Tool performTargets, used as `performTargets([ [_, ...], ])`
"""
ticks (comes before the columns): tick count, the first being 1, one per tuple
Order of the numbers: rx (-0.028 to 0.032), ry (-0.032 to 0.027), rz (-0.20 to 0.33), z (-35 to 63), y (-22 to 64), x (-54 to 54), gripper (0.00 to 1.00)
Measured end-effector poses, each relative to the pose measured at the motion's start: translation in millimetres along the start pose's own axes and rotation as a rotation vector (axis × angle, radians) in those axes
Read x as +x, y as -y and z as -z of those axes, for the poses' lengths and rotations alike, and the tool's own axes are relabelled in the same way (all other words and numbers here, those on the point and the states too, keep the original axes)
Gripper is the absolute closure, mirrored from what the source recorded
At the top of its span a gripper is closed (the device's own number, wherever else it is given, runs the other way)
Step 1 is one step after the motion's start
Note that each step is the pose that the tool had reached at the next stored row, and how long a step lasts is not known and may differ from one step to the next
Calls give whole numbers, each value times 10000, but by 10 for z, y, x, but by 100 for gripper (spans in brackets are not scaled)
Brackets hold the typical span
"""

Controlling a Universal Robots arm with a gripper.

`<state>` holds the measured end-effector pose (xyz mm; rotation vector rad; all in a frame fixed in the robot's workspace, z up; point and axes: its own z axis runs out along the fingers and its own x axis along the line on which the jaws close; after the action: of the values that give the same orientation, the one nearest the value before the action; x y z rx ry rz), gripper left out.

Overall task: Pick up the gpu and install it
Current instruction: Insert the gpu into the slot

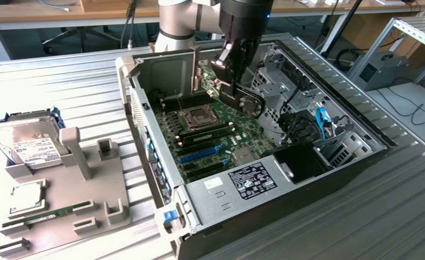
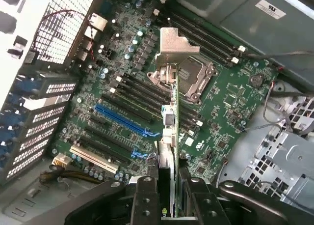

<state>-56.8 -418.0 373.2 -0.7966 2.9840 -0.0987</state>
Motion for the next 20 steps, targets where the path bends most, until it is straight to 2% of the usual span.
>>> performTargets([
  [2,-46,104,1386,0,0,0,74],
  [3,-57,131,1739,0,0,0,74],
  [4,-81,183,2426,0,0,0,74],
  [5,-90,204,2712,0,0,0,74],
  [7,-127,286,3805,0,0,0,74],
  [10,-169,382,5074,0,0,0,74],
  [20,-198,448,5957,0,0,0,74],
])
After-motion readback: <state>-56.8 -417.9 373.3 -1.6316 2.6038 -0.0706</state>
